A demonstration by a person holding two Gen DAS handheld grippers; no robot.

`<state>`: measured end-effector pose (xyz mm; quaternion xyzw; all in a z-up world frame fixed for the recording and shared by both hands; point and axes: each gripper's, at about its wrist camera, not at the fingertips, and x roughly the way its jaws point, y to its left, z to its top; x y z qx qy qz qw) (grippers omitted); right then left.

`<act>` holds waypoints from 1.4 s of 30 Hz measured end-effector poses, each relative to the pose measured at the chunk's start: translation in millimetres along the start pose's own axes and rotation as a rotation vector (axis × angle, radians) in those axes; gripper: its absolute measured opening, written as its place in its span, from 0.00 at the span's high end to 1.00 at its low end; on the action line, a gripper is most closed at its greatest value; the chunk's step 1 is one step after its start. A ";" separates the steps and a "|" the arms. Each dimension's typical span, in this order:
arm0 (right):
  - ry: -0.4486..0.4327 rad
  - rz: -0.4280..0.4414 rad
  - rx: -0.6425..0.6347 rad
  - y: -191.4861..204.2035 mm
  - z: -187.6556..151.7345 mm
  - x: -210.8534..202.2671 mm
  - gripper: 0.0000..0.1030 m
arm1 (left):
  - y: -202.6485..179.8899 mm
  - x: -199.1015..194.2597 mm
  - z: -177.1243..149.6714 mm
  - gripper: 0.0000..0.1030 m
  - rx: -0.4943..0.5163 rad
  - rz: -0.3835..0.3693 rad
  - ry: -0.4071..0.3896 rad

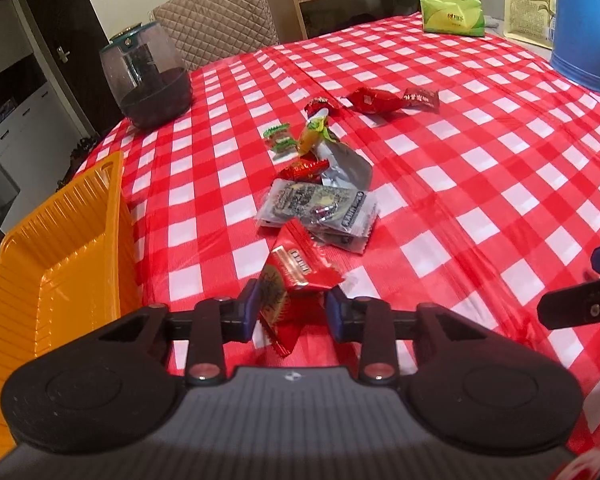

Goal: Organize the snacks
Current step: 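Reach the left gripper to the red snack packet and close on it, then carry the red packet over the tray while the right gripper grasps the cake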

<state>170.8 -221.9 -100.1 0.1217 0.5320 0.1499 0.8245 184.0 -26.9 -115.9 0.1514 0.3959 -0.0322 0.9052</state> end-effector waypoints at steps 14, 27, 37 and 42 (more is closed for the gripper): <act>-0.025 0.031 -0.053 15.3 15.0 11.6 0.25 | 22.2 -11.4 9.1 0.90 -0.057 -0.035 0.009; -0.024 0.005 -0.007 9.3 19.6 15.5 0.25 | 19.4 20.1 22.4 0.68 0.077 -0.092 0.118; -0.064 0.016 -0.004 9.0 24.4 18.9 0.26 | 26.2 19.1 28.4 0.75 0.073 -0.128 0.096; -0.134 0.076 -0.117 23.8 30.2 22.3 0.26 | 42.7 0.1 32.8 0.75 -0.013 -0.153 0.096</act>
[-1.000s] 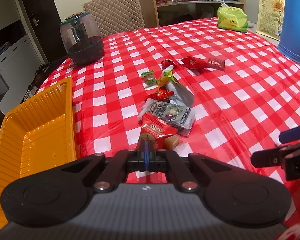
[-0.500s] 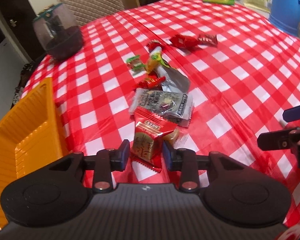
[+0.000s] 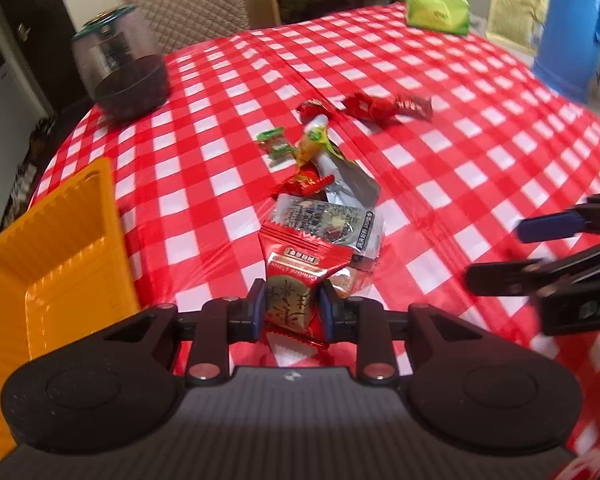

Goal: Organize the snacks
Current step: 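Carry the red packet over the tray while the right gripper grasps the cake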

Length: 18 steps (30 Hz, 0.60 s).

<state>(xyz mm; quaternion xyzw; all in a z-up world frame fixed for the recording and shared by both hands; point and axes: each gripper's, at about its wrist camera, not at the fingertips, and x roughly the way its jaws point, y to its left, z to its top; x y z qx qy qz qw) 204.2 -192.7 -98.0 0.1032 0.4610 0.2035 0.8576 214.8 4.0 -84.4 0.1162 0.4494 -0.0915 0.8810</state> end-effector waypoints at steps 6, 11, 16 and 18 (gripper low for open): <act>-0.028 0.133 -0.225 29.0 8.4 15.9 0.59 | 20.7 -30.9 1.4 0.75 -0.120 -0.029 -0.014; -0.008 0.190 -0.376 54.9 11.5 36.9 0.74 | 38.9 -50.2 -0.9 0.75 -0.202 -0.028 -0.022; 0.016 0.171 -0.466 71.2 13.0 58.7 0.74 | 57.0 -66.6 -4.7 0.75 -0.263 -0.018 -0.036; 0.033 0.151 -0.492 75.0 13.4 67.4 0.75 | 64.0 -73.0 -7.3 0.75 -0.284 -0.005 -0.042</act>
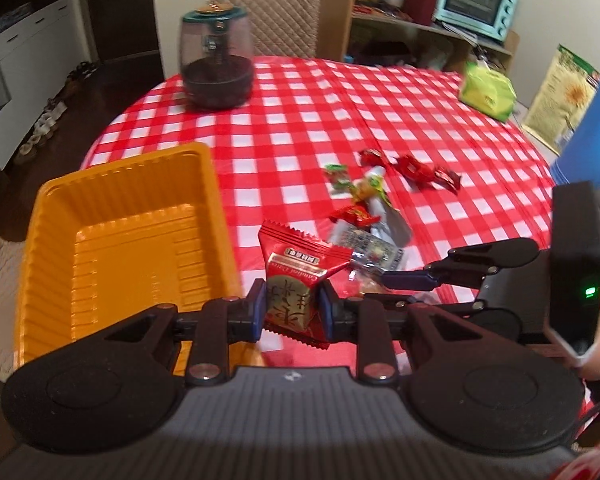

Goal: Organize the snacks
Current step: 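Carry the red packet over the tray while the right gripper grasps the cake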

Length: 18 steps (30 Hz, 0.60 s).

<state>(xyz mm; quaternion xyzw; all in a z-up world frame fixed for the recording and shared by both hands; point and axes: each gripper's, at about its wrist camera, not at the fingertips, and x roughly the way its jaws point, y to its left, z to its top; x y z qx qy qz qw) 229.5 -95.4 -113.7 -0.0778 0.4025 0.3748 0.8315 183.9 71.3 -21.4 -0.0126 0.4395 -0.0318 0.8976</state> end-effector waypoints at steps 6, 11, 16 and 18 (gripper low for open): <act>0.045 -0.035 -0.077 8.7 -1.3 18.0 0.75 | 21.9 -13.1 -4.3 0.75 -0.048 0.039 -0.010; 0.057 -0.054 -0.077 11.7 -0.2 24.5 0.79 | 43.5 -18.9 -10.2 0.75 -0.084 0.084 -0.004; 0.044 -0.046 -0.032 17.6 10.8 13.8 0.80 | 66.8 -23.5 -16.4 0.75 -0.114 0.127 0.006; 0.026 -0.033 -0.003 21.1 16.5 4.4 0.80 | 75.4 -24.5 -19.1 0.75 -0.125 0.140 0.014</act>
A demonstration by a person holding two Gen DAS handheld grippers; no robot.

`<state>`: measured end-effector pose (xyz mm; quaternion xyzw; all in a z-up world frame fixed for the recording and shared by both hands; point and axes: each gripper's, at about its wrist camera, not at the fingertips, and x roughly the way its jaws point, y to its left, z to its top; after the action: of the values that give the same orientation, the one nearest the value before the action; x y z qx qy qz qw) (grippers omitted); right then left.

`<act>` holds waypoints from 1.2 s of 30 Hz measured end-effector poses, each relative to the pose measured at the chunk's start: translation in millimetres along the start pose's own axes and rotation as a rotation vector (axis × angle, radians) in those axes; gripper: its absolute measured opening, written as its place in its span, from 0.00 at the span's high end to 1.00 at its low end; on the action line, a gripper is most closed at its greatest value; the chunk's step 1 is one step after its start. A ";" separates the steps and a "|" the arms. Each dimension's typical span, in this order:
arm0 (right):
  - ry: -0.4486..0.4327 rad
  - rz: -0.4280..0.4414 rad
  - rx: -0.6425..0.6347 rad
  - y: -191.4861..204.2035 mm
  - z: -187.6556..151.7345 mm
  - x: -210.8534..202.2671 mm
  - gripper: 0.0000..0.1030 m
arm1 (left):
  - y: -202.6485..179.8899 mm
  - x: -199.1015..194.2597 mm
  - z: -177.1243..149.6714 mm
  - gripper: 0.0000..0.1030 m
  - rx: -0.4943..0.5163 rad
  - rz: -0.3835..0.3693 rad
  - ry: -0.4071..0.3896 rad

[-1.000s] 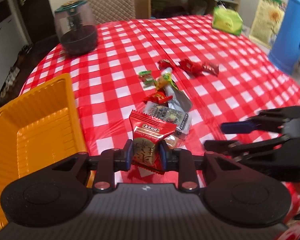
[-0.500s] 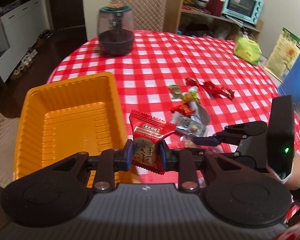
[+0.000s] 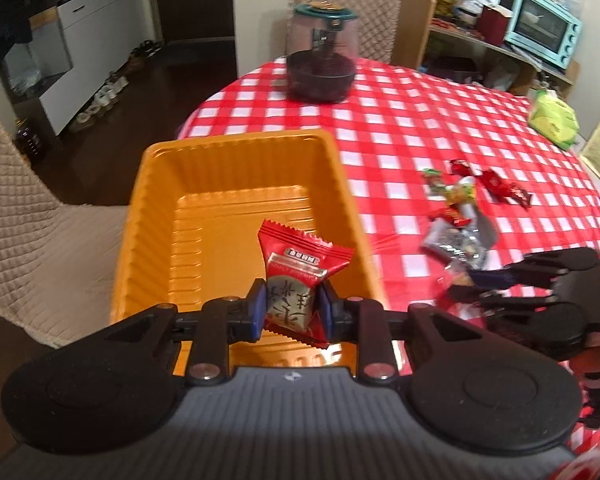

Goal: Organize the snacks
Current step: 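Carry the red packet over the tray while the right gripper grasps the cake, then open the left gripper to drop the red packet while the right gripper releases the cake into the tray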

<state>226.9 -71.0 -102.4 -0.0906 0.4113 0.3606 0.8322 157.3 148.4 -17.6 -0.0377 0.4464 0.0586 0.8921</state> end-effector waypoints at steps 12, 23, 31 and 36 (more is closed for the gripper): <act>-0.098 0.204 0.002 56.3 54.2 -34.6 0.80 | 35.9 8.9 -5.9 0.75 -0.042 0.029 0.037; -0.040 0.275 -0.093 104.8 76.9 11.8 0.80 | 62.0 28.6 -8.9 0.75 -0.099 0.036 0.092; 0.005 0.277 -0.114 112.7 79.1 34.2 0.80 | 73.1 45.9 -9.6 0.76 -0.113 0.019 0.150; 0.030 0.271 -0.116 115.6 78.0 42.4 0.80 | 78.8 46.5 -11.4 0.76 -0.113 -0.002 0.170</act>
<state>214.2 69.9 -67.0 -0.0875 0.4106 0.4915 0.7630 165.0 228.4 -62.8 -0.0930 0.5167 0.0795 0.8474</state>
